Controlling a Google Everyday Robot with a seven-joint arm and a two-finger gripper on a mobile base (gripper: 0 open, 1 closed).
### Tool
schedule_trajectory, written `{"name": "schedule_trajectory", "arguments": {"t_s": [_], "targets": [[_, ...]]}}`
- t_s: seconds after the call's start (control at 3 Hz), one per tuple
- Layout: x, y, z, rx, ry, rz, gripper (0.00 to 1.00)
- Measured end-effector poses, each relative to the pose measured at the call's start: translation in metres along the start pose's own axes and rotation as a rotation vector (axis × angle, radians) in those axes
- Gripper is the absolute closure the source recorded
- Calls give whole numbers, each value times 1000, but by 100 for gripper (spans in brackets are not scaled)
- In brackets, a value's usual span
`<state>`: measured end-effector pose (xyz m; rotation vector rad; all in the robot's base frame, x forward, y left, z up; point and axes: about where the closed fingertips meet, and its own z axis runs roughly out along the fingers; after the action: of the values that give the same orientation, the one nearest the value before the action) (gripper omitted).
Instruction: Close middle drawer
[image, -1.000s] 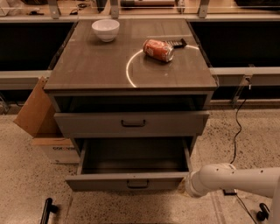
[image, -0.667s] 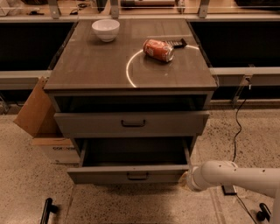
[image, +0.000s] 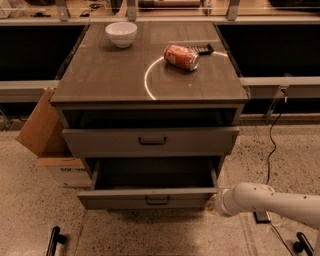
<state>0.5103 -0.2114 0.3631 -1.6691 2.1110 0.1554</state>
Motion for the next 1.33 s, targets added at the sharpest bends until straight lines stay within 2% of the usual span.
{"name": "schedule_trajectory", "arguments": {"t_s": [0.67,1.33], "targets": [[13,-50,13,78,-130,90,100],[15,-96,15,120,-262,169,100]]}}
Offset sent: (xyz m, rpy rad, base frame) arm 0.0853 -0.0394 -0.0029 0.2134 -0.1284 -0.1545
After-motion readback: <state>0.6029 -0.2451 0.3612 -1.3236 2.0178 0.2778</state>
